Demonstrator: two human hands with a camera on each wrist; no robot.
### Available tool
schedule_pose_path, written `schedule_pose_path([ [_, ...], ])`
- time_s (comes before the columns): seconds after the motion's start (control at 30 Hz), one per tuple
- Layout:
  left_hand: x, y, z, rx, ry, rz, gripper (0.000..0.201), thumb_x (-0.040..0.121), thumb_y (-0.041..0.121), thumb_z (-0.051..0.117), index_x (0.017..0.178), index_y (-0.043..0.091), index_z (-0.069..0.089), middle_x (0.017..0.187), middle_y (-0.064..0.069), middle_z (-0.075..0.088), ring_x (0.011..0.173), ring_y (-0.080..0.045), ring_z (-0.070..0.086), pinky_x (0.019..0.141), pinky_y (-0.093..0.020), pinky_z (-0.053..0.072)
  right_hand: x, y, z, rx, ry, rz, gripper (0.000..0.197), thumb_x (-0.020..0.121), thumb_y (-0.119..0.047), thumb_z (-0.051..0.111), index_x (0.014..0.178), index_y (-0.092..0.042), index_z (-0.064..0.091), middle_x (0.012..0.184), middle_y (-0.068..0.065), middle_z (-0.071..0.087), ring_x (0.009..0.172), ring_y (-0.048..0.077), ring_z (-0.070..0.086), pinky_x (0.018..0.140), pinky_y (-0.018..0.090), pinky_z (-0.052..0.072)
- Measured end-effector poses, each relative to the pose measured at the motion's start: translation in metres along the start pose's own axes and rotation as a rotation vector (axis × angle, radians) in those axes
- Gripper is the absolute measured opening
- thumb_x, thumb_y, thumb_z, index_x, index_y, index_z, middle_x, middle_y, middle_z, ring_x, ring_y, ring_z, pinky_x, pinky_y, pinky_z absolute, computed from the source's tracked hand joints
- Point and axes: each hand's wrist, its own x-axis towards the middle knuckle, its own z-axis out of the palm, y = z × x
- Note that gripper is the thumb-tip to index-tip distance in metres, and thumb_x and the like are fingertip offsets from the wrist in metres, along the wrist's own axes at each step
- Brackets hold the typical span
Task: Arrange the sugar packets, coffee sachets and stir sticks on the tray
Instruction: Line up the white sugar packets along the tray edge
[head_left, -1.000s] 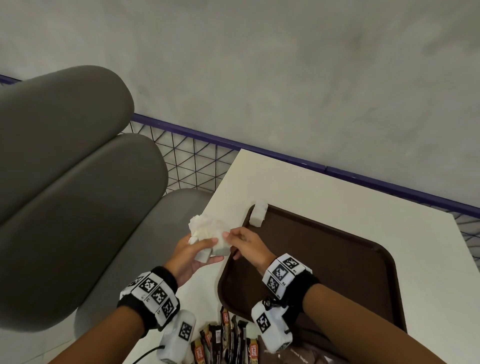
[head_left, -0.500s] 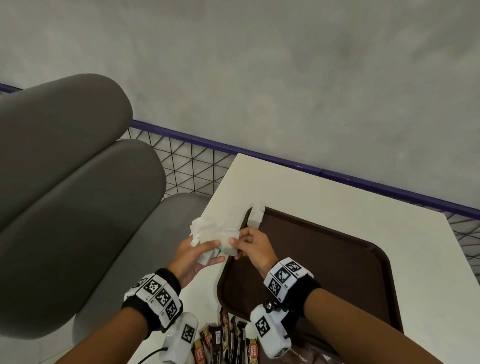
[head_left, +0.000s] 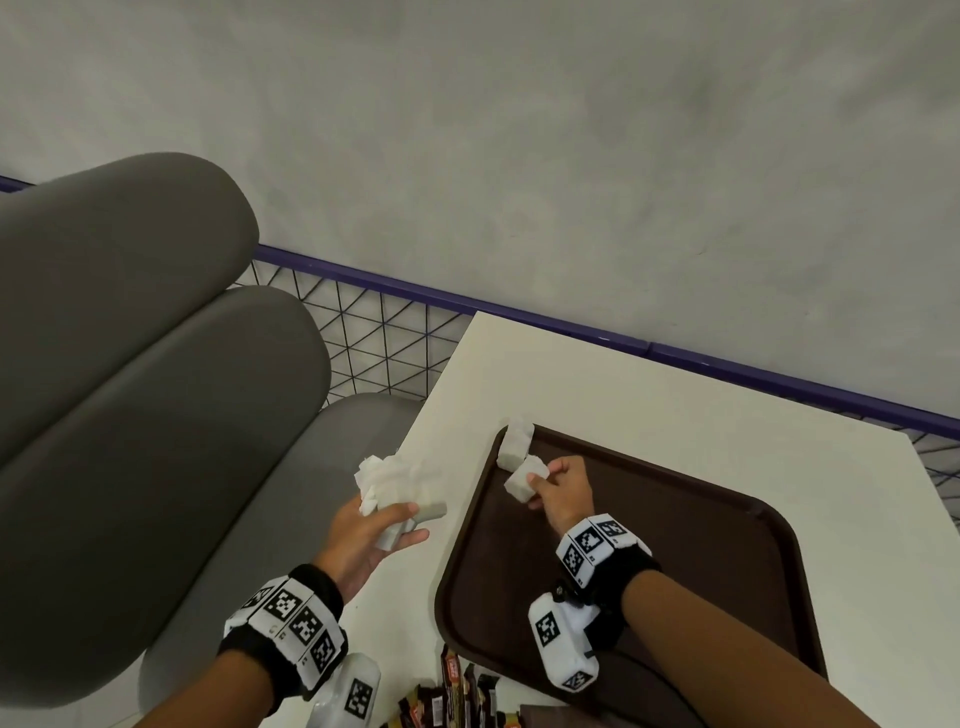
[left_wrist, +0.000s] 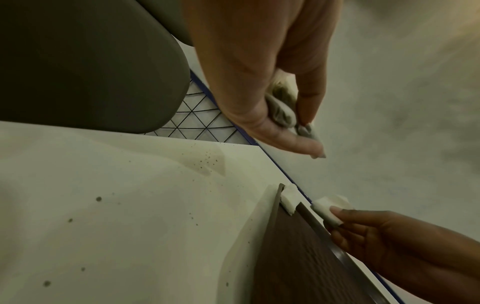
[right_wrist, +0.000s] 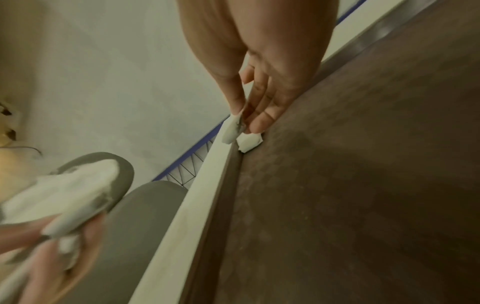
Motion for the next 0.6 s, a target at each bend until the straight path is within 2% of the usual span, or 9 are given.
schedule_pose_path([
  [0.03, 0.002, 0.0, -0.001, -0.005, 0.004, -0.003, 0.027, 0.083, -0.008, 0.059, 0.107, 0.005, 0.058, 0.109, -0.012, 0.065, 0.093, -0.025, 0.068, 0.067, -0.032, 0.06, 0.006, 0.001, 0.001, -0.043, -0.001, -0.003, 0.029, 0.083, 0.002, 0.059, 0.077, -0.016, 0.037, 0.087, 0.012, 0.051, 0.058, 0.02, 0.051, 0.038, 0.013, 0.042],
  [0.1, 0.005, 0.0, -0.003, -0.008, 0.011, -0.004, 0.027, 0.083, -0.008, 0.059, 0.106, 0.005, 0.058, 0.107, -0.011, 0.065, 0.091, -0.025, 0.069, 0.066, -0.032, 0.06, 0.016, 0.002, 0.006, -0.124, -0.006, -0.007, 0.025, 0.082, -0.001, 0.061, 0.085, -0.013, 0.039, 0.082, 0.01, 0.051, 0.061, 0.021, 0.05, 0.05, 0.023, 0.047],
  [0.13, 0.007, -0.001, -0.005, -0.007, 0.013, -0.005, 0.027, 0.083, -0.008, 0.059, 0.107, 0.005, 0.058, 0.107, -0.011, 0.066, 0.09, -0.024, 0.07, 0.066, -0.032, 0.06, 0.02, 0.002, 0.009, -0.157, -0.005, -0.007, 0.025, 0.081, -0.002, 0.062, 0.088, -0.011, 0.039, 0.078, 0.007, 0.05, 0.061, 0.019, 0.049, 0.054, 0.026, 0.046],
  [0.23, 0.011, -0.002, -0.008, -0.016, 0.021, -0.013, 0.029, 0.083, -0.008, 0.06, 0.109, 0.004, 0.057, 0.109, -0.012, 0.066, 0.093, -0.027, 0.069, 0.066, -0.032, 0.06, 0.03, 0.0, 0.017, -0.236, -0.032, -0.018, 0.026, 0.082, -0.002, 0.061, 0.091, -0.011, 0.039, 0.071, -0.002, 0.043, 0.059, 0.011, 0.043, 0.052, 0.02, 0.036],
  [0.37, 0.016, -0.003, -0.012, -0.024, 0.044, -0.023, 0.035, 0.075, -0.007, 0.069, 0.107, 0.003, 0.058, 0.11, -0.013, 0.064, 0.099, -0.031, 0.066, 0.064, -0.032, 0.059, 0.037, 0.001, 0.027, -0.295, -0.083, -0.038, 0.026, 0.082, -0.001, 0.061, 0.09, -0.012, 0.039, 0.076, 0.0, 0.044, 0.067, 0.016, 0.045, 0.053, 0.019, 0.036],
  [0.43, 0.018, -0.003, -0.013, -0.024, 0.047, -0.023, 0.042, 0.069, -0.004, 0.072, 0.107, 0.003, 0.059, 0.11, -0.013, 0.064, 0.096, -0.029, 0.067, 0.064, -0.032, 0.059, 0.038, 0.001, 0.03, -0.33, -0.098, -0.053, 0.026, 0.082, 0.001, 0.059, 0.09, -0.012, 0.037, 0.072, -0.003, 0.042, 0.067, 0.016, 0.045, 0.053, 0.021, 0.037],
  [0.5, 0.02, -0.003, -0.014, -0.026, 0.049, -0.023, 0.039, 0.072, -0.007, 0.071, 0.108, 0.003, 0.059, 0.109, -0.013, 0.064, 0.095, -0.029, 0.067, 0.063, -0.032, 0.059, 0.039, 0.002, 0.031, -0.368, -0.097, -0.086, 0.027, 0.082, 0.002, 0.056, 0.09, -0.013, 0.035, 0.07, -0.004, 0.042, 0.069, 0.02, 0.047, 0.058, 0.026, 0.039],
  [0.6, 0.021, -0.003, -0.014, -0.016, 0.036, -0.029, 0.036, 0.075, -0.007, 0.069, 0.108, 0.002, 0.059, 0.109, -0.013, 0.064, 0.094, -0.028, 0.067, 0.064, -0.032, 0.059, 0.039, 0.004, 0.032, -0.397, -0.096, -0.134, 0.031, 0.08, 0.004, 0.054, 0.091, -0.015, 0.032, 0.079, 0.0, 0.047, 0.072, 0.021, 0.049, 0.06, 0.029, 0.039],
])
